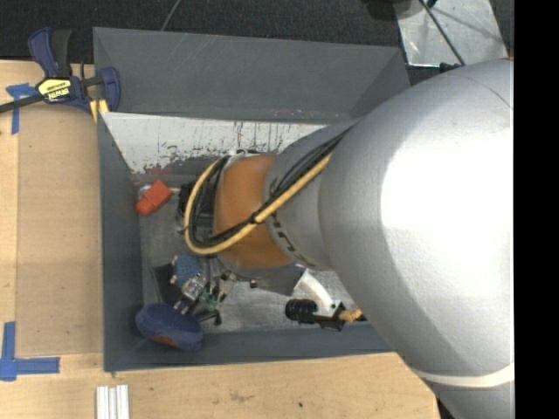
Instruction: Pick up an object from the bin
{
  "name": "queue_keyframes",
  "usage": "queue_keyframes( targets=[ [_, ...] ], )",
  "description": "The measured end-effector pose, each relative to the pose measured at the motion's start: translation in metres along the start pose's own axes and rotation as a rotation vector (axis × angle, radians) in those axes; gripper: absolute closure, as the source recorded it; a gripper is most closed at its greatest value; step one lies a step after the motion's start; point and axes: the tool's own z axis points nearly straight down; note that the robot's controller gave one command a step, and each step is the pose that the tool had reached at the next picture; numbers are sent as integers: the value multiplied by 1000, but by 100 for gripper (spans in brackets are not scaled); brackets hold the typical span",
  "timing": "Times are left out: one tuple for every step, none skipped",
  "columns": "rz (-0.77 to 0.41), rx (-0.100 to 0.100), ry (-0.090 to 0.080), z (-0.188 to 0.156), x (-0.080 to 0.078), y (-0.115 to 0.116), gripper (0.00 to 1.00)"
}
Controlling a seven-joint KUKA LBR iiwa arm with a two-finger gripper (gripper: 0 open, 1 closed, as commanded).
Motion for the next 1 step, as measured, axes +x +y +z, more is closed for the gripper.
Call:
queue_keyframes(
  targets=[
    [3, 0, -6, -1, -3, -1, 100]
  ],
)
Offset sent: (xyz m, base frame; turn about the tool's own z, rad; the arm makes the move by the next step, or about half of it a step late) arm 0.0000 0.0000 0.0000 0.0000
